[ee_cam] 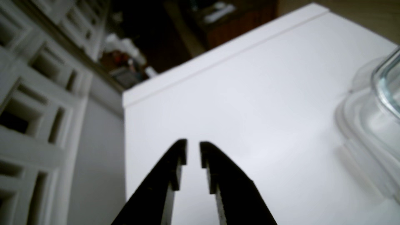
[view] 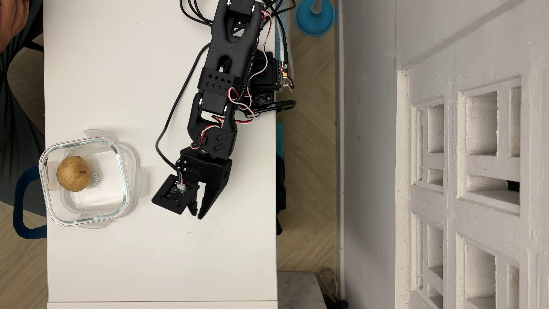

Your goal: Grab the potato and put it in box

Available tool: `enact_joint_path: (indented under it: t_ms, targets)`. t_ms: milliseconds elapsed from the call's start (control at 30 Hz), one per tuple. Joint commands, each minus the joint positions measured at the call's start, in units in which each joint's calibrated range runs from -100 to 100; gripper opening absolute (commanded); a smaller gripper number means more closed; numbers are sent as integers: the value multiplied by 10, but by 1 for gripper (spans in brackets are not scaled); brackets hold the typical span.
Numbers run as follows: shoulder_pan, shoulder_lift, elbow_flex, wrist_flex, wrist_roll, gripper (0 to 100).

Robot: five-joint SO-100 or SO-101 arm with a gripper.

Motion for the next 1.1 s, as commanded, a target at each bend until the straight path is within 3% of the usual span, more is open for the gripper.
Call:
enact_joint_path:
  t_ms: [0,233,500,1067]
  targets:
    - [-29,-9,0,35,3,3]
    - [-61,-10,0,115,3,3]
    - [-163,-11,0,221,3,3]
    - [-163,-3,0,226,2,3]
